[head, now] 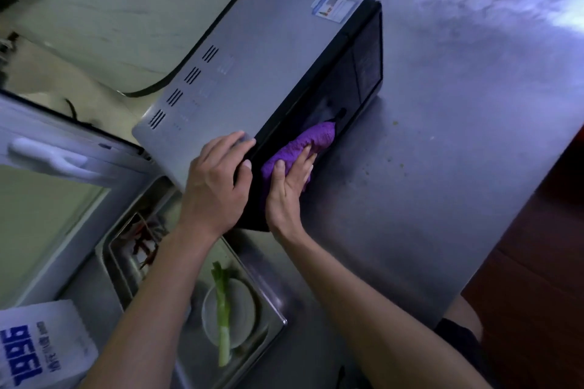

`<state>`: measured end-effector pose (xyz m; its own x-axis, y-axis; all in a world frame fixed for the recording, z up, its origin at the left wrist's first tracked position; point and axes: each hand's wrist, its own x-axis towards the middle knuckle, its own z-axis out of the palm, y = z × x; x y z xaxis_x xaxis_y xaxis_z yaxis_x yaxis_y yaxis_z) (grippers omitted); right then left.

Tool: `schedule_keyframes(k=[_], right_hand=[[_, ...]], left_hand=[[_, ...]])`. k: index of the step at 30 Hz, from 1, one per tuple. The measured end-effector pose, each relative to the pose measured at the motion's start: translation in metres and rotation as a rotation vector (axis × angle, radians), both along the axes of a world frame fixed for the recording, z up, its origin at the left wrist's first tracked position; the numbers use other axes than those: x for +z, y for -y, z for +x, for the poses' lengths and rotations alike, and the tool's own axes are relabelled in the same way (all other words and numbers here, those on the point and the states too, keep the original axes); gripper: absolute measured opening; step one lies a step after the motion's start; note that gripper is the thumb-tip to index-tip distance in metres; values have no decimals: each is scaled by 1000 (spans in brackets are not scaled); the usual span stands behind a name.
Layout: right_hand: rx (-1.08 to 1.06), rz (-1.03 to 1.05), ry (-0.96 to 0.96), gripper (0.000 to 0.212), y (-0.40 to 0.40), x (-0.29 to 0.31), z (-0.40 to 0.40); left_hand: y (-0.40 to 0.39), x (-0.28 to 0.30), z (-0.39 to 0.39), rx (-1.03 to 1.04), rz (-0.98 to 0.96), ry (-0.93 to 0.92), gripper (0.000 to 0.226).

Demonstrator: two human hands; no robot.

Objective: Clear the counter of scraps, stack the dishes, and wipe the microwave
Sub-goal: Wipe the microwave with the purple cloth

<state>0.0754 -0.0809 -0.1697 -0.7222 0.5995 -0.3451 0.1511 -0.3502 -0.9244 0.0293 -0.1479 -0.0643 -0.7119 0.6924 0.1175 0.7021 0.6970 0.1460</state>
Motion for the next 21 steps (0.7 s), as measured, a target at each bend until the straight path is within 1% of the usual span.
schedule_keyframes(k=[4,10,13,16,21], right_hand=[[-22,-42,14,63,-70,-1,-17],[-76,-53,22,63,-184,2,-47],[-114,-54,42,62,-233,3,-62],[-134,-74,67,60,-257,-4,-67],[-185,-156,102,59,-259,-16,-68]], left_hand=[[-57,-2,-11,-49,-27,-20,41],[-145,-8,-30,-105,15,-57,40],[-177,-10,-37,-95,19,-61,38],[-193,-9,-41,-75,31,-46,37],[-190,-8,-43,-102,6,-35,40]])
